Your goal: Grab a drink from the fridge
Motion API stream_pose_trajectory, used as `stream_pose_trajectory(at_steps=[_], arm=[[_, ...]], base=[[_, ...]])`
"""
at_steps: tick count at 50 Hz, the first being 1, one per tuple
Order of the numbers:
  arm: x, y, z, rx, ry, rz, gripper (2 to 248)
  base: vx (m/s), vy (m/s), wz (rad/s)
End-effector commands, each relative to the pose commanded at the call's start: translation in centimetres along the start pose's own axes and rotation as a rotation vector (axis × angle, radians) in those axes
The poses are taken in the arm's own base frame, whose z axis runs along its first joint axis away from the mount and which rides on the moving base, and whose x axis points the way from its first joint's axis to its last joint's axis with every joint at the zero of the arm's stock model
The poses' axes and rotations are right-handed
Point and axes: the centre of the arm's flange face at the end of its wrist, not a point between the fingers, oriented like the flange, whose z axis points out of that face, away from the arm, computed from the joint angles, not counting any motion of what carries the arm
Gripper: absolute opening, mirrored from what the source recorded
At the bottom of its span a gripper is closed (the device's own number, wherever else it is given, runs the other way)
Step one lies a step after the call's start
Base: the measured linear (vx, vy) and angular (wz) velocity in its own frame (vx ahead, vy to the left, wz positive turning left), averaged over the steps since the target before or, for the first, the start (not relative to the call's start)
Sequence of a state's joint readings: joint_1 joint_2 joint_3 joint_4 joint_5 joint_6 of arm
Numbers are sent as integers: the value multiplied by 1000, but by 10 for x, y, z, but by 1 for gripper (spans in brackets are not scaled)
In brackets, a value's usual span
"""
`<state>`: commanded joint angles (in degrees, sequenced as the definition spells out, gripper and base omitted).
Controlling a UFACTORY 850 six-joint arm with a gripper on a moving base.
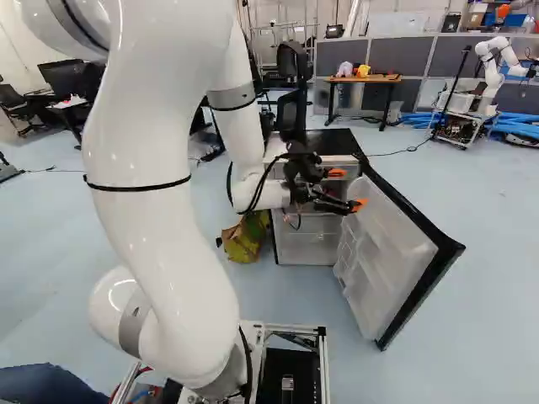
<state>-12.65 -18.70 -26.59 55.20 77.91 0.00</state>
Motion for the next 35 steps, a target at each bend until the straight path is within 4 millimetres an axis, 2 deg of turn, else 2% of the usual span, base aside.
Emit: stream_pose_trajectory(at_steps=[25,35], arm=[[5,18,-9,204,-8,-63,247],[4,21,-6,273,-15,-88,247]], base=[[0,0,0],[0,0,0]])
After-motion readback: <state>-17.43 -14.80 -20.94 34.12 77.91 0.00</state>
